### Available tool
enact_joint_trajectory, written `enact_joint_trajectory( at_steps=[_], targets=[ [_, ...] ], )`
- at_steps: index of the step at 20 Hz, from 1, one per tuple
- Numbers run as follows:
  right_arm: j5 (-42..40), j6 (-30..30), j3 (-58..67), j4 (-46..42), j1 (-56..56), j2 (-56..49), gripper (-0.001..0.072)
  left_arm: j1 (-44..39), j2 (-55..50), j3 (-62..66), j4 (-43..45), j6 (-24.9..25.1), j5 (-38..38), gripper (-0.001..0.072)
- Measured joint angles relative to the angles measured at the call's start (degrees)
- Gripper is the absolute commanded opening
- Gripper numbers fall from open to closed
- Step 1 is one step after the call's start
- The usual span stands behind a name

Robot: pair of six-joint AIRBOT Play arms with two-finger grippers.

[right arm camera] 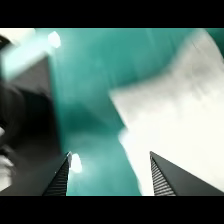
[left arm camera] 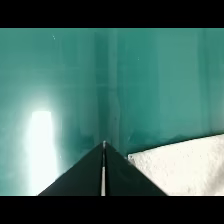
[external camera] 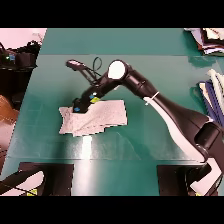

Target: Fold the shirts.

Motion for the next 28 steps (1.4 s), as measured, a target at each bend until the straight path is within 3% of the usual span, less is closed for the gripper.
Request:
enact_joint_trajectory(
  at_steps=[4, 10, 14, 20, 21, 23, 24, 25, 26, 28],
  targets=[
    [1.5, 1.4, -15.4, -3.8, -8.3, 7.3, 0.0549, 0.7, 0.3, 0.0, -0.3, 0.3, -1.1, 0.0026],
    [-7.4, 5.8, -41.8, -4.9, -22.6, 19.3, 0.0556, 1.0, 0.3, 0.0, -1.7, 0.4, -1.1, 0.0027],
    [-13.6, 5.4, -50.4, 2.4, -26.9, 20.0, 0.0555, 1.0, 0.3, 0.0, -2.7, 0.5, -0.3, 0.0027],
    [-15.5, -2.4, -52.8, 22.2, -24.3, 12.5, 0.0545, 1.0, 0.3, 0.0, -3.2, 0.5, 0.0, 0.0027],
    [-15.5, -3.3, -52.1, 24.2, -23.1, 11.3, 0.046, 1.0, 0.3, 0.0, -3.2, 0.5, 0.0, 0.0027],
    [-15.6, -4.5, -49.9, 26.0, -20.7, 9.2, 0.0446, 1.0, 0.3, 0.0, -3.3, 0.5, 0.1, 0.0026],
    [-16.3, -4.9, -48.5, 26.7, -19.6, 8.4, 0.0293, 1.0, 0.4, 0.0, -3.5, 0.5, 0.1, 0.0027],
    [-16.3, -5.2, -46.8, 27.1, -18.7, 7.6, 0.0071, 1.0, 0.4, 0.0, -3.9, 0.5, 0.1, 0.0027],
    [-16.4, -5.4, -45.2, 27.1, -18.1, 7.1, 0.0016, 1.0, 0.4, 0.0, -4.4, 0.5, 0.1, 0.0026],
    [-16.5, -5.8, -41.8, 24.9, -17.3, 6.5, 0.0015, 1.0, 0.3, 0.0, -5.6, 0.4, 0.0, 0.0026]
  ],
)
